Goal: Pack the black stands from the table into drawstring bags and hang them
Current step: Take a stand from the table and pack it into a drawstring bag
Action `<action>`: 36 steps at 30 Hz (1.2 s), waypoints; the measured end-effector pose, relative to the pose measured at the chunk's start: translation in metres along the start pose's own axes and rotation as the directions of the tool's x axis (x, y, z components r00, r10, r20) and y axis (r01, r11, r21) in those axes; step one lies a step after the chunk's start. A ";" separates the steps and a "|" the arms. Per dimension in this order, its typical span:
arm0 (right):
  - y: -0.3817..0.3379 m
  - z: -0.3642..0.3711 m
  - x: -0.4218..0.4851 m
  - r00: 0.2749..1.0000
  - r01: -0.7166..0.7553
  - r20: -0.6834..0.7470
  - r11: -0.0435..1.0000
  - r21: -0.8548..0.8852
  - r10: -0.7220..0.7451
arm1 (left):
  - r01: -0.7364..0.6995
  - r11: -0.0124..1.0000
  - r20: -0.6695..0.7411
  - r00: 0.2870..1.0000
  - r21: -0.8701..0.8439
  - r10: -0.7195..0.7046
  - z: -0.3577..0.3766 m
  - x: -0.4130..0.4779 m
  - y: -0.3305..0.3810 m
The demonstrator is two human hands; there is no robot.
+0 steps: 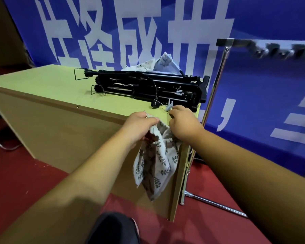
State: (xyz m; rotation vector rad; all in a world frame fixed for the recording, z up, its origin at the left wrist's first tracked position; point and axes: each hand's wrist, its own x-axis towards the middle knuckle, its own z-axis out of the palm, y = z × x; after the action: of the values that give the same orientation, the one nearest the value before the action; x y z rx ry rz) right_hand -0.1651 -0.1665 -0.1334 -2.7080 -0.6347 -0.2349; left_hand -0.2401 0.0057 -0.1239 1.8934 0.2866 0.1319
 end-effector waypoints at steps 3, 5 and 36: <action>0.003 0.013 -0.004 0.995 0.057 -0.077 0.997 -0.049 -0.061 | -0.036 0.999 0.018 0.999 -0.007 0.036 0.003 0.012 0.000; 0.004 0.014 -0.003 0.992 0.071 -0.100 0.996 -0.049 -0.075 | -0.044 0.999 0.041 0.998 -0.018 0.044 0.006 0.017 0.000; 0.011 -0.010 -0.104 0.970 -0.066 -0.189 0.911 0.407 0.155 | 0.081 0.994 0.162 0.984 -0.067 -0.070 0.076 -0.063 -0.027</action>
State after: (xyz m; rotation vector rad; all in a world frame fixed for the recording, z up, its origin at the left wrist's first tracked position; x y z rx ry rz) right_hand -0.2535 -0.2208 -0.1517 -2.2752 -0.4085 -0.3285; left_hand -0.2872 -0.0716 -0.1717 1.8054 0.2411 -0.0593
